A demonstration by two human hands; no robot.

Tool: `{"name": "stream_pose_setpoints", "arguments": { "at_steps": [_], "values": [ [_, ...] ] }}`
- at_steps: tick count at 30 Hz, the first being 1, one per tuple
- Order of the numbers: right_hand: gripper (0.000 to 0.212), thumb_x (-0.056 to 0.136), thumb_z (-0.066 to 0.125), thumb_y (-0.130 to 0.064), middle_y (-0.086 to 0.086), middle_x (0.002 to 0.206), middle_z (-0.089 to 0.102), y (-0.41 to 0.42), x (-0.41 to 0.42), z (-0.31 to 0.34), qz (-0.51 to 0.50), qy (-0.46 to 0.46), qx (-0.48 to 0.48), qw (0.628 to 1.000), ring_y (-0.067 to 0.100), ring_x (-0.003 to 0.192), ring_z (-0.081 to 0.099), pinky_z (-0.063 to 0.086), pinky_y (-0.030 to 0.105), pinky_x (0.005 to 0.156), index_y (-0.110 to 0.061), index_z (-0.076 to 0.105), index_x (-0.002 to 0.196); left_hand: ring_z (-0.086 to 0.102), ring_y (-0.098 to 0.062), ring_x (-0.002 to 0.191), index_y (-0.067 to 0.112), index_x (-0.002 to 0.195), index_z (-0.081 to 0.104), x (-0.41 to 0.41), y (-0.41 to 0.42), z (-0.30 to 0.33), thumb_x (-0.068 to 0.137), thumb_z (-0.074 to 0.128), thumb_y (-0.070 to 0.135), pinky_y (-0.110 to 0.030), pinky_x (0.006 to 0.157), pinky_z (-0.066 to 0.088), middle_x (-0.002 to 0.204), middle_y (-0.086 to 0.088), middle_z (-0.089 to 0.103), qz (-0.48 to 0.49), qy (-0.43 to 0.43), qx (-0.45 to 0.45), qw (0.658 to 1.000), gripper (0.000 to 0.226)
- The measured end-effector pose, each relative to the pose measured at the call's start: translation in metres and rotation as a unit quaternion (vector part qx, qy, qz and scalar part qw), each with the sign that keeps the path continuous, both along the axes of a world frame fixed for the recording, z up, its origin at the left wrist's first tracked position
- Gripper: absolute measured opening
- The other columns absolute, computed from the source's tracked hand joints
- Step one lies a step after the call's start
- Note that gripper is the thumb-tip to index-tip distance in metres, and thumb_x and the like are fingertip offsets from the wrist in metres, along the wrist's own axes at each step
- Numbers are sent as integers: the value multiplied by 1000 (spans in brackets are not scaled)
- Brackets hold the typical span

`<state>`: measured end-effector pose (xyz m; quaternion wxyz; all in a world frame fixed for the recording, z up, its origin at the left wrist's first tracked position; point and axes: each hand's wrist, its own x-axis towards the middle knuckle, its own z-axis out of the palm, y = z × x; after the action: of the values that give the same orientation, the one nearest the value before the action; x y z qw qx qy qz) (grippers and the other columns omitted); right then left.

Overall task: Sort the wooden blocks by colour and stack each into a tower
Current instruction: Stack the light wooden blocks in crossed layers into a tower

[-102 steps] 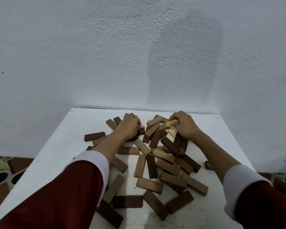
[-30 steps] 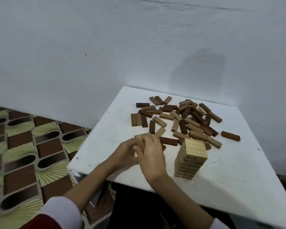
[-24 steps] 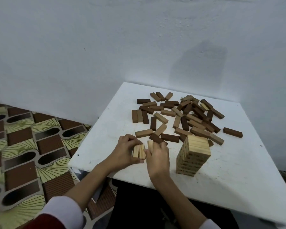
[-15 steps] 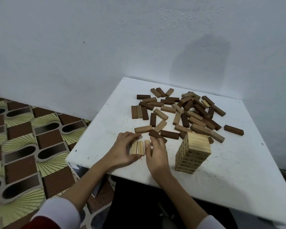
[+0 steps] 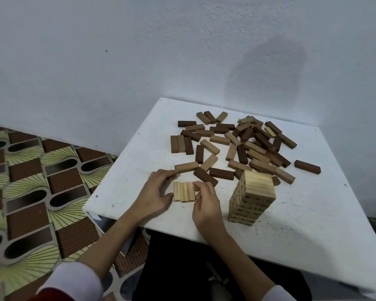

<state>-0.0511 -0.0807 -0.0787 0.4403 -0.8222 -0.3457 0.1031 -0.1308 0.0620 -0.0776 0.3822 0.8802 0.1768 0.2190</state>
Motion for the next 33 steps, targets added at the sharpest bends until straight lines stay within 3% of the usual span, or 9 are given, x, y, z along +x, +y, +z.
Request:
{"name": "stream_pose_setpoints", "arguments": {
  "at_steps": [4,7,11,14,19,23,30,33],
  "values": [
    [44,78,32,-12,-2,108,46,-2,1,4,-6,14,13,1000,14,96,52,48,36,86,-6,50,118,43,4,107,13,122,57,-1,-5,1,70,66,-8,-3,86,33,113,5,58,11,-21,-28,999,56],
    [52,79,42,-7,-1,122,39,-3,2,7,15,28,8,999,12,89,49,48,37,85,-9,41,131,43,3,108,18,126,53,-2,-5,6,68,66,-7,-12,90,38,116,9,55,-25,10,-66,997,64],
    [73,73,49,-18,2,137,34,-1,4,2,64,9,-19,998,20,121,38,41,41,101,-10,28,142,38,6,112,27,135,43,-2,0,8,70,75,14,-4,89,32,121,17,49,-79,58,-57,994,73],
    [76,72,50,-20,6,138,37,1,6,0,77,6,-26,997,22,130,30,36,45,105,-7,26,143,39,7,107,28,135,42,-1,0,7,68,75,26,0,83,30,117,16,52,-89,66,-30,993,74],
    [73,74,54,-20,4,130,44,0,8,-1,81,10,-12,997,19,126,35,39,46,102,-8,30,142,41,9,99,31,132,44,1,1,8,69,81,15,-1,77,32,109,25,52,-71,62,-33,995,75],
    [72,73,56,-20,2,127,47,0,9,-2,84,3,-15,996,18,121,37,42,45,98,-11,32,141,42,5,97,34,131,42,2,2,9,69,81,14,-3,75,34,108,24,54,-72,69,-46,994,76],
    [75,79,63,-9,-2,129,45,-1,11,-1,101,8,-22,995,17,124,34,39,44,102,-13,26,144,45,2,96,41,133,39,1,5,12,64,77,28,-4,73,36,108,20,58,-82,85,-73,990,80],
    [74,80,64,-7,-3,129,45,0,12,0,100,12,-32,994,18,124,34,38,44,102,-14,27,144,47,1,96,47,129,38,1,3,14,65,80,26,-7,72,40,106,20,59,-74,85,-79,991,80]
  ]
}}
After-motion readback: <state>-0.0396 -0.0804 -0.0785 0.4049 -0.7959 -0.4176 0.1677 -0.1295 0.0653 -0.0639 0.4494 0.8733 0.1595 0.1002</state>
